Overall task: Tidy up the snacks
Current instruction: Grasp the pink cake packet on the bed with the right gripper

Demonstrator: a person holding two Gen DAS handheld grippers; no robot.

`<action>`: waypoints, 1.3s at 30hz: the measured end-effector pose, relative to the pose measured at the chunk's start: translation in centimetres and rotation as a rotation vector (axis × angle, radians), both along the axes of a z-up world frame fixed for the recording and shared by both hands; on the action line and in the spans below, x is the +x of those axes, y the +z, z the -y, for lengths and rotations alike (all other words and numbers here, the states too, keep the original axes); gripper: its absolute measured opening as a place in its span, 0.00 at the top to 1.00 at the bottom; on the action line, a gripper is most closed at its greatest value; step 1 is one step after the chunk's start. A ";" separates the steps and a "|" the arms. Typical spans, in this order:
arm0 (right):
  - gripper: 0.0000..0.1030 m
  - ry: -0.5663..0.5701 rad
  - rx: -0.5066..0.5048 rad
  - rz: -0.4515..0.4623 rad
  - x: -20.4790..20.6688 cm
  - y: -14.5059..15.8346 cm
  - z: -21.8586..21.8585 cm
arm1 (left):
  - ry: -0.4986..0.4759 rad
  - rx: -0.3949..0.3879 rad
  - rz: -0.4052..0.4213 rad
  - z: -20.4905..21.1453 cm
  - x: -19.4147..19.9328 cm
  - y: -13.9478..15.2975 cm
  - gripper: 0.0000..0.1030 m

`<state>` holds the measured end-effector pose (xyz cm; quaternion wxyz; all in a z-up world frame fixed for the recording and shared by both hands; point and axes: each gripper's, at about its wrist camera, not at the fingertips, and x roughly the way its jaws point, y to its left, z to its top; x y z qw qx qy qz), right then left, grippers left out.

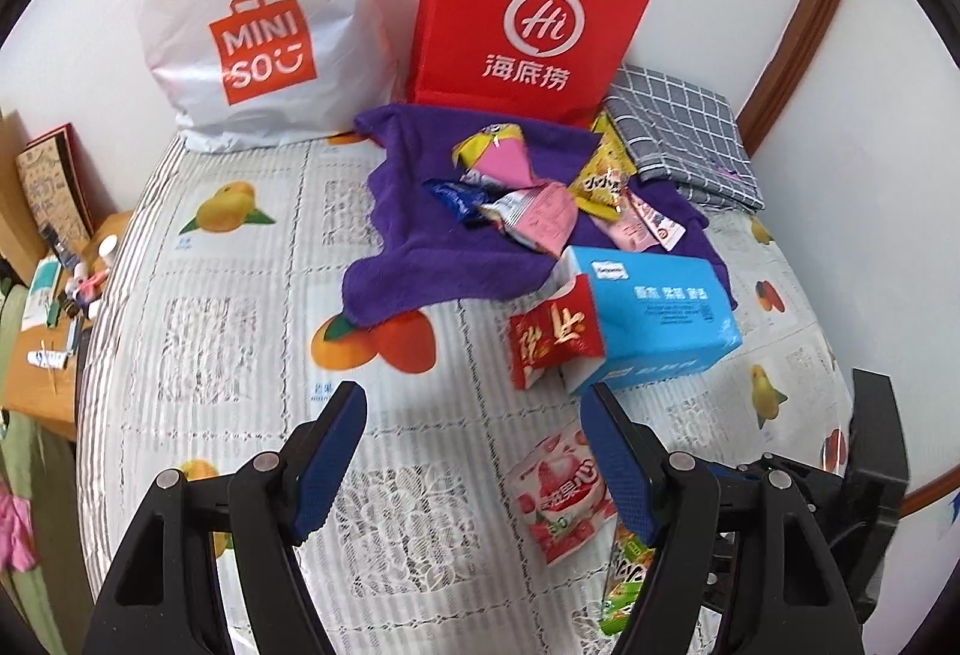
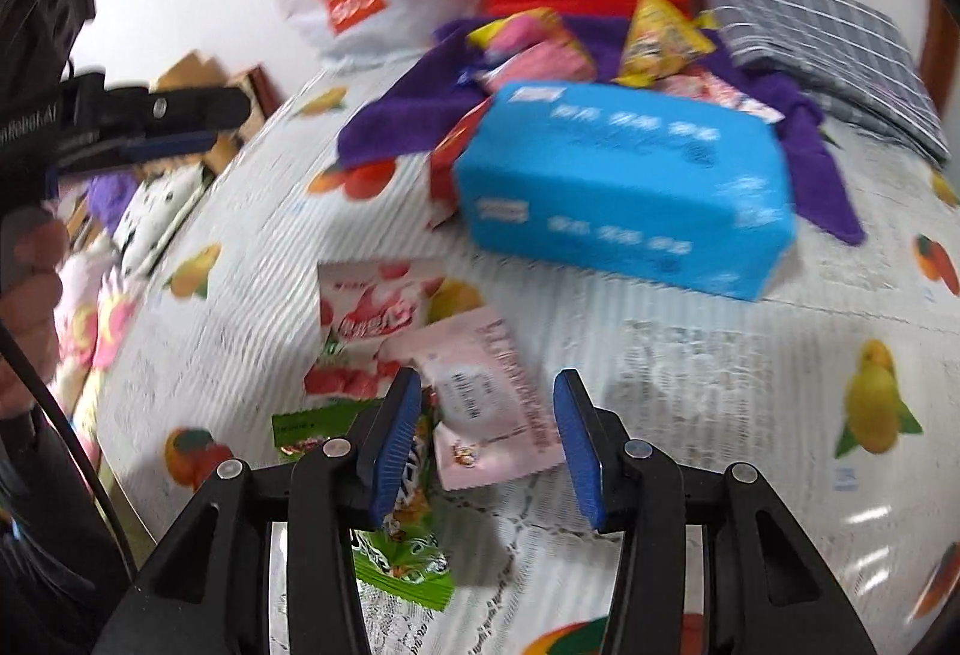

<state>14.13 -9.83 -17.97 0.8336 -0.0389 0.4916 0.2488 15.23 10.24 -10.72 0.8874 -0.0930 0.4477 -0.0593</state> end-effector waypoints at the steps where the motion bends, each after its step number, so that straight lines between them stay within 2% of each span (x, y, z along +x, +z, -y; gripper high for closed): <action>1: 0.55 0.004 -0.007 -0.005 0.1 -0.3 -0.2 | 0.001 -0.001 -0.002 0.0 0.0 -0.1 0.30; 6: 0.55 0.000 0.001 -0.046 1.5 -1.8 -0.5 | -0.003 0.006 -0.012 0.8 0.0 -0.6 0.30; 9: 0.55 0.009 0.001 -0.033 1.9 -1.9 -0.6 | -0.013 0.018 -0.008 1.5 -0.1 -0.6 0.30; 14: 0.63 0.029 0.008 -0.031 2.4 -1.9 -0.6 | -0.024 0.002 0.002 2.5 0.1 -0.3 0.30; 20: 0.65 0.037 0.042 -0.008 2.3 -0.7 0.4 | -0.045 0.008 0.003 3.8 0.7 -0.8 0.30; 26: 0.65 -0.034 0.054 0.042 2.6 0.7 3.4 | -0.028 0.025 -0.024 3.8 1.9 -2.2 0.30; 31: 0.65 -0.113 -0.030 0.109 3.1 0.5 6.0 | -0.017 0.052 -0.057 3.5 3.3 -4.0 0.31; 39: 0.65 -0.158 -0.054 0.099 4.1 -1.3 8.4 | -0.062 0.138 -0.075 4.9 5.0 -6.0 0.31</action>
